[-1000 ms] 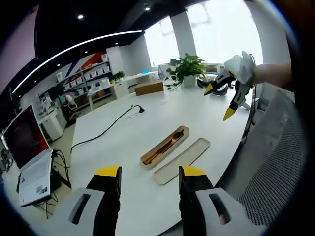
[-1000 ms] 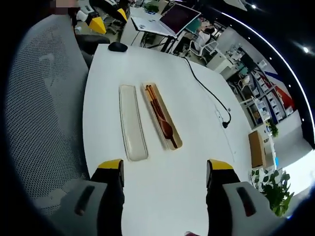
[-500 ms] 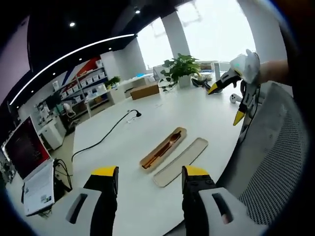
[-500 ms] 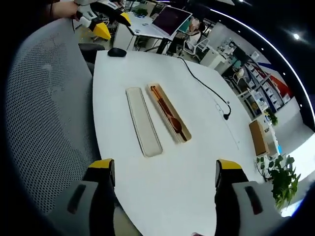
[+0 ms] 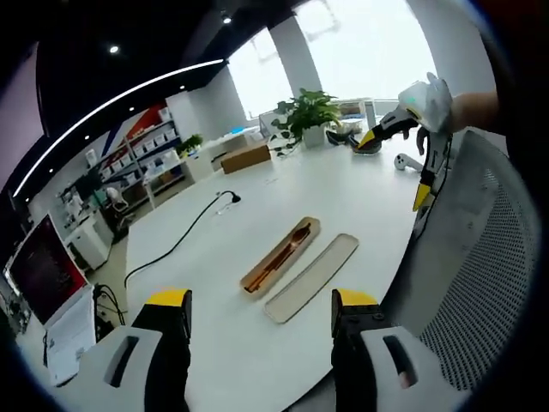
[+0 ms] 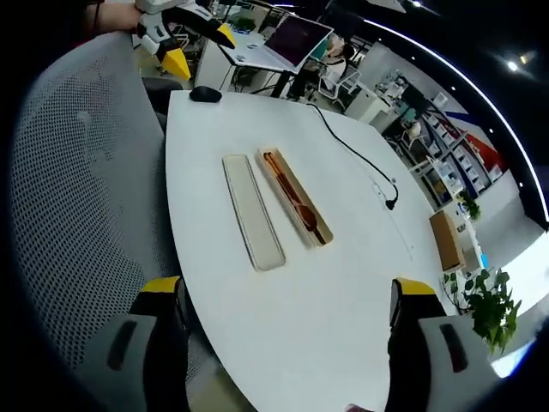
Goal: Arrange the utensils inside the cutlery case until each visible utensil rests in its matching compartment.
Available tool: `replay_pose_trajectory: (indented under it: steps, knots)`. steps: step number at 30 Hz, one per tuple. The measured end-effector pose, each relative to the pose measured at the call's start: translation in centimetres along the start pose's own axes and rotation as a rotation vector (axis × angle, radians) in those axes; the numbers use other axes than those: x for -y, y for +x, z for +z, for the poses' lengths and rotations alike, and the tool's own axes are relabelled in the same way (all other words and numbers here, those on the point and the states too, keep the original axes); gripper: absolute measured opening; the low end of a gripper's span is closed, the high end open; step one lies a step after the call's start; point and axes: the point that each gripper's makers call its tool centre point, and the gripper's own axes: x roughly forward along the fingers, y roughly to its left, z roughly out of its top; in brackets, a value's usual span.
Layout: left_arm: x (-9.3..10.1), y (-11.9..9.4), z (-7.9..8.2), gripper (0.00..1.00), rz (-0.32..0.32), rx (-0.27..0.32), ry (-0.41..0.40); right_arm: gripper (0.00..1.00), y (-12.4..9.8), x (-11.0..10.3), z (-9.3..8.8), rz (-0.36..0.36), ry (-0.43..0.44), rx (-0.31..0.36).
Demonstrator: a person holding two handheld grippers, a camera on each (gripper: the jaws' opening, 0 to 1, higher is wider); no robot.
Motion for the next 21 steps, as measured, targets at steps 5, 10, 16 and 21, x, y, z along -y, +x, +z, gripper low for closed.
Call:
replay_pose_trajectory:
  steps: [5, 10, 16, 21]
  knots:
    - [0.4, 0.3, -0.9, 0.79, -0.059, -0.028, -0.026, 0.99, 0.0, -0.3, -0.4, 0.013, 0.014, 0.002]
    - [0.0, 0.8, -2.1, 0.92, -0.105, -0.073, 0.01, 0.99, 0.3, -0.6, -1.1, 0.044, 0.02, -0.012]
    - [1.0, 2.1, -2.5, 1.0, -0.238, -0.092, -0.014, 0.99, 1.5, -1.0, -1.7, 0.1, 0.034, -0.024]
    - [1.8, 3.9, -2.9, 1.0, -0.316, -0.129, 0.08, 0.99, 2.6, -0.9, -2.6, 0.126, 0.009, -0.044]
